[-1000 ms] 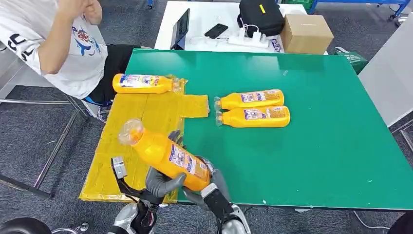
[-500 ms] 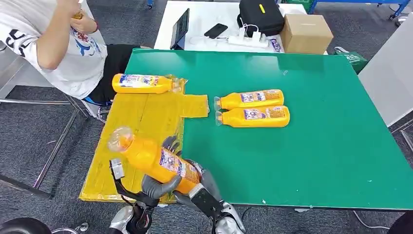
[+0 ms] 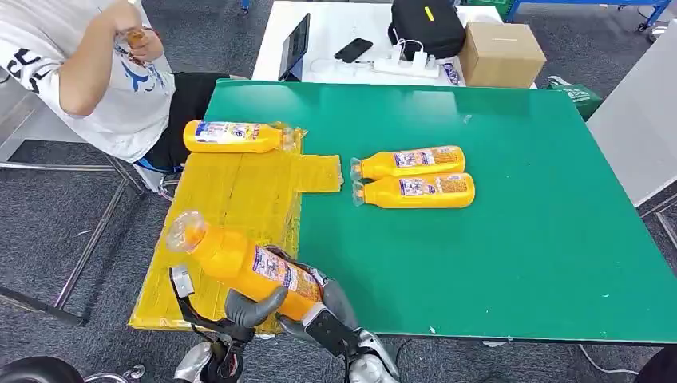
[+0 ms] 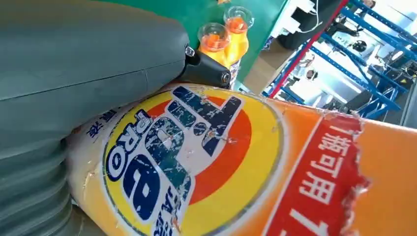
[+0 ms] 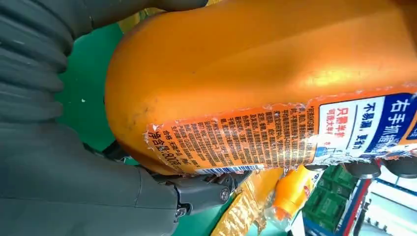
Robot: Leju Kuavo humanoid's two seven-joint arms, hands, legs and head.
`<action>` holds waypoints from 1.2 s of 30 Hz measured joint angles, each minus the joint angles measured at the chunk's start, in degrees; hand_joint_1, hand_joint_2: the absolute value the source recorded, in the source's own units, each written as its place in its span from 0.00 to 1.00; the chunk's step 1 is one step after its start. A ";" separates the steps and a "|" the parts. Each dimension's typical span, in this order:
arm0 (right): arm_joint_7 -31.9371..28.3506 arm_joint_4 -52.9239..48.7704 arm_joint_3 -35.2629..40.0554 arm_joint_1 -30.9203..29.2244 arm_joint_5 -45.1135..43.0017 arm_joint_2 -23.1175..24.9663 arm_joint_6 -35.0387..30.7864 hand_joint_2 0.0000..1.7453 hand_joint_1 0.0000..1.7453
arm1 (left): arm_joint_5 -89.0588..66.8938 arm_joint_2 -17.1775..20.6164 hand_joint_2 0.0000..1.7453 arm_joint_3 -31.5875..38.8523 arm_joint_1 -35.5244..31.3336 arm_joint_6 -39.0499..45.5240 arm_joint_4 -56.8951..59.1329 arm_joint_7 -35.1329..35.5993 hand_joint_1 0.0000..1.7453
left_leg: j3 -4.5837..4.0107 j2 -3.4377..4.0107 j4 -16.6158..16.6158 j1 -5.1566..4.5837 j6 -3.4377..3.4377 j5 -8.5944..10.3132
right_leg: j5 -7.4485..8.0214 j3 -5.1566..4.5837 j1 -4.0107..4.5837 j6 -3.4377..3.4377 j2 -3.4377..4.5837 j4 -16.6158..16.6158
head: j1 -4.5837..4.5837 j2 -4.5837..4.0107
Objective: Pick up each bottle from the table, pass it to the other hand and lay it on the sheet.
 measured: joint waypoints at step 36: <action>4.35 -19.17 -5.27 7.14 -5.33 -2.62 0.68 0.00 0.00 | -30.93 -0.81 1.00 6.67 -1.23 31.17 -12.18 -11.21 1.00 | -0.06 -0.04 0.00 0.00 0.00 0.01 | 0.00 -0.01 0.00 0.00 -0.01 0.01 | 0.02 0.00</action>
